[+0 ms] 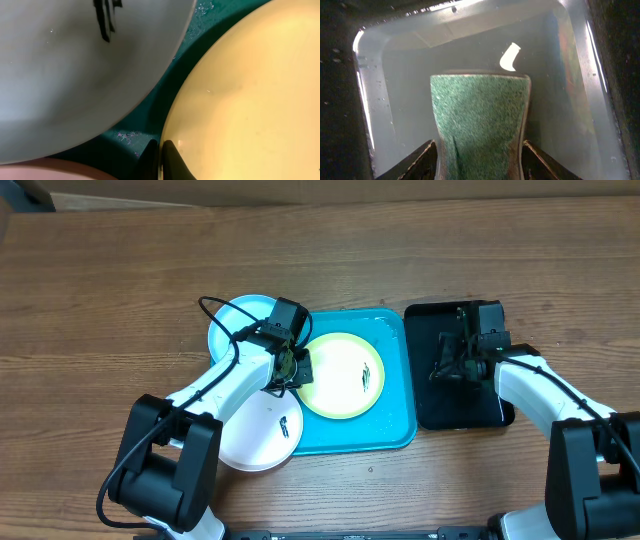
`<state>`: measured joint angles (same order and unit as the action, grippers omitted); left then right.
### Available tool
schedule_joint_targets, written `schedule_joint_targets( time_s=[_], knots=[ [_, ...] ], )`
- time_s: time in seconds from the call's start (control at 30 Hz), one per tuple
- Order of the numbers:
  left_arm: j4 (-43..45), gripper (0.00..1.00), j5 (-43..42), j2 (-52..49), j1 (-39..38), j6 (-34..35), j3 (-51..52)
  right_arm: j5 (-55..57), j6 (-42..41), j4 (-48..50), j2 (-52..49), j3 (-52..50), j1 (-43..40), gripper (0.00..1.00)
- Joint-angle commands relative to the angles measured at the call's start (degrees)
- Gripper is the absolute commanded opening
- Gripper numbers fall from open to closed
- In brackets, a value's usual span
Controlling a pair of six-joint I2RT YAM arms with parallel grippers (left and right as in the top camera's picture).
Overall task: Clean dirty plates on tray and stack at the side
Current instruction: 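Lower right gripper into the water and grasp the green sponge, then lift the sponge out of the water with the right gripper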
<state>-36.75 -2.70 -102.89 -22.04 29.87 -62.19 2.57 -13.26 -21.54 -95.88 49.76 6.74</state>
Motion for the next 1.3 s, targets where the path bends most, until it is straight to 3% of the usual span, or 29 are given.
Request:
schedule_joint_targets(
  time_s=[0.0,0.17,0.47,0.5,0.6,0.67,0.93,1.27],
  knots=[
    [0.1,0.06,1.2,-0.3,0.2,-0.2,-0.9,1.5,0.2,0.0,0.5,1.3,0.1,0.55],
    [0.0,0.06,1.2,-0.3,0.2,-0.3,-0.9,1.5,0.2,0.2,0.5,1.1,0.1,0.49],
    [0.0,0.08,1.2,-0.3,0.2,-0.3,-0.9,1.2,0.2,0.4,-1.6,1.1,0.1,0.53],
    [0.0,0.08,1.2,-0.3,0.2,-0.3,-0.9,1.2,0.2,0.5,-1.5,1.1,0.1,0.49],
    [0.0,0.08,1.2,-0.3,0.2,-0.3,-0.9,1.2,0.2,0.3,-1.1,2.0,0.1,0.15],
    [0.0,0.08,1.2,-0.3,0.2,-0.3,-0.9,1.2,0.2,-1.8,-0.1,3.4,0.1,0.04],
    [0.4,0.13,1.2,-0.3,0.2,-0.2,-0.9,1.2,1.7,-15.8,7.4,11.6,0.1,0.04],
    [0.6,0.25,1.2,-0.3,0.2,-0.2,-0.9,-0.4,3.2,-20.3,9.5,11.8,0.1,0.04]
  ],
)
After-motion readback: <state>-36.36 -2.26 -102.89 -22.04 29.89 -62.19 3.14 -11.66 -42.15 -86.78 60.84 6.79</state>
